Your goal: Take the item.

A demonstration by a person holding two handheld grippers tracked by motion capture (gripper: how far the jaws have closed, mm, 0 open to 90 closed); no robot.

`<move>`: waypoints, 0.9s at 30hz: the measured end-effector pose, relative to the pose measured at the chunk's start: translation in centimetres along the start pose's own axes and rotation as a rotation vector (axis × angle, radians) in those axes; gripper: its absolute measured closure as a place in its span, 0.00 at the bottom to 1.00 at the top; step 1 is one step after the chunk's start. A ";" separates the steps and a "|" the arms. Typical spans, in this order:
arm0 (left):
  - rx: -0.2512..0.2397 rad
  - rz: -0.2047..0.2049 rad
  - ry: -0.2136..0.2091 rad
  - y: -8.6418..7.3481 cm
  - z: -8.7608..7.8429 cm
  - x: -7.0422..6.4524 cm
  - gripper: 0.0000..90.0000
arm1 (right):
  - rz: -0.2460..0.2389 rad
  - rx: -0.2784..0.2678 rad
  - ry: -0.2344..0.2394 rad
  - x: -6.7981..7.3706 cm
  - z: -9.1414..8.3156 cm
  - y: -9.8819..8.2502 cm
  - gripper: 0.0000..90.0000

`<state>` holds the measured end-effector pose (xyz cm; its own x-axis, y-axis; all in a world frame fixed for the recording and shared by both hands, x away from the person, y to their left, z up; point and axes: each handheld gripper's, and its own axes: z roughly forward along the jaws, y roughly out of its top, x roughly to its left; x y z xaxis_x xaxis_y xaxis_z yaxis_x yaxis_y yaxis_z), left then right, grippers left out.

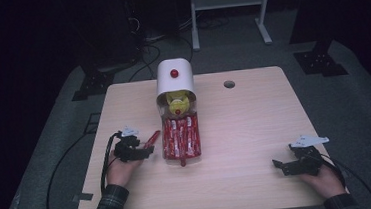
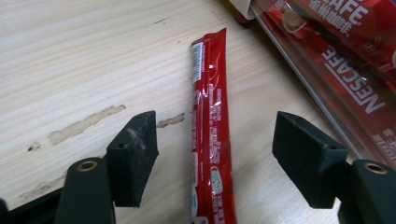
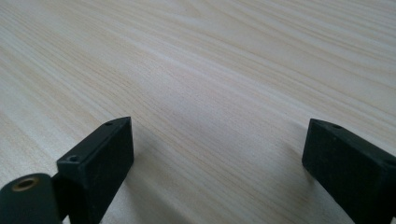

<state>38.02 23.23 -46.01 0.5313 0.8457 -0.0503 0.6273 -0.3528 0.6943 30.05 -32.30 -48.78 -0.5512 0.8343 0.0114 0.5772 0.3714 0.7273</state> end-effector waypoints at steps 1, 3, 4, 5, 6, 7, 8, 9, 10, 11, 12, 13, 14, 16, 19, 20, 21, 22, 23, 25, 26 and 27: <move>-0.005 -0.001 0.000 0.0 -0.1 0.0 0.29 | 0.000 0.000 0.000 0.0 0.0 0.0 0.09; -0.014 -0.003 -0.002 -0.2 -0.3 0.0 0.21 | 0.000 0.000 0.000 0.0 0.0 0.0 0.09; -0.016 0.007 -0.001 -0.3 -0.6 0.0 0.20 | 0.000 0.000 0.000 0.0 0.0 0.0 0.09; -0.016 0.007 -0.001 -0.3 -0.6 0.0 0.18 | 0.000 0.000 0.000 0.0 0.0 0.0 0.09; -0.014 0.009 -0.002 -0.3 -0.7 0.0 0.18 | 0.000 0.000 0.000 0.0 0.0 0.0 0.09; -0.010 0.008 -0.003 -0.4 -0.8 -0.1 0.14 | 0.000 0.001 0.000 0.0 0.0 0.0 0.09; -0.008 0.010 -0.006 -0.4 -0.8 -0.1 0.11 | 0.000 0.001 0.000 0.0 0.0 0.0 0.09; -0.013 0.014 -0.008 -0.4 -0.9 -0.2 0.10 | 0.000 0.001 0.000 0.0 0.0 0.0 0.09; -0.015 0.022 -0.012 -0.4 -1.0 -0.3 0.06 | 0.000 0.001 0.000 0.0 0.0 0.0 0.09; -0.015 0.022 -0.012 -0.4 -1.0 -0.3 0.04 | 0.000 0.001 0.000 0.0 0.0 0.0 0.09; -0.016 0.027 -0.013 -0.4 -1.0 -0.4 0.04 | 0.000 0.001 0.000 0.0 0.0 0.0 0.09; -0.020 0.036 -0.016 -0.4 -1.1 -0.4 0.03 | 0.000 0.001 0.000 0.0 0.0 0.0 0.09; -0.028 0.040 -0.023 -0.4 -1.1 -0.5 0.03 | 0.000 0.000 0.000 0.0 0.0 0.0 0.09; -0.030 0.041 -0.022 -0.4 -1.2 -0.7 0.01 | 0.000 0.000 0.000 0.0 0.0 0.0 0.09; -0.036 0.050 -0.024 -0.6 -1.5 -0.7 0.01 | 0.000 0.000 0.000 0.0 0.0 0.0 0.09; -0.036 0.048 -0.025 -0.7 -1.6 -0.7 0.01 | 0.000 0.000 0.000 0.0 0.0 0.0 0.09; -0.037 0.052 -0.022 -0.9 -1.7 -0.7 0.01 | 0.000 0.000 0.000 0.0 0.0 0.0 0.09; -0.038 0.050 -0.019 -1.1 -1.9 -0.7 0.01 | 0.000 0.000 0.000 0.0 0.0 0.0 0.09; -0.041 0.048 -0.018 -1.2 -2.1 -0.6 0.01 | 0.001 0.001 0.000 0.0 0.0 0.0 0.09; -0.040 0.048 -0.016 -1.3 -2.2 -0.6 0.01 | 0.001 0.001 0.000 0.0 0.0 0.0 0.09; -0.046 0.047 -0.014 -1.4 -2.4 -0.5 0.01 | 0.001 0.001 0.000 0.0 0.0 0.0 0.09; -0.045 0.045 -0.014 -1.5 -2.6 -0.5 0.01 | 0.000 0.000 0.000 0.0 0.0 0.0 0.09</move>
<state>35.35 24.40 -45.22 0.5663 0.8237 -0.0279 0.5763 -0.3716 0.7279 30.03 -32.31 -48.77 -0.5513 0.8342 0.0115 0.5774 0.3716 0.7270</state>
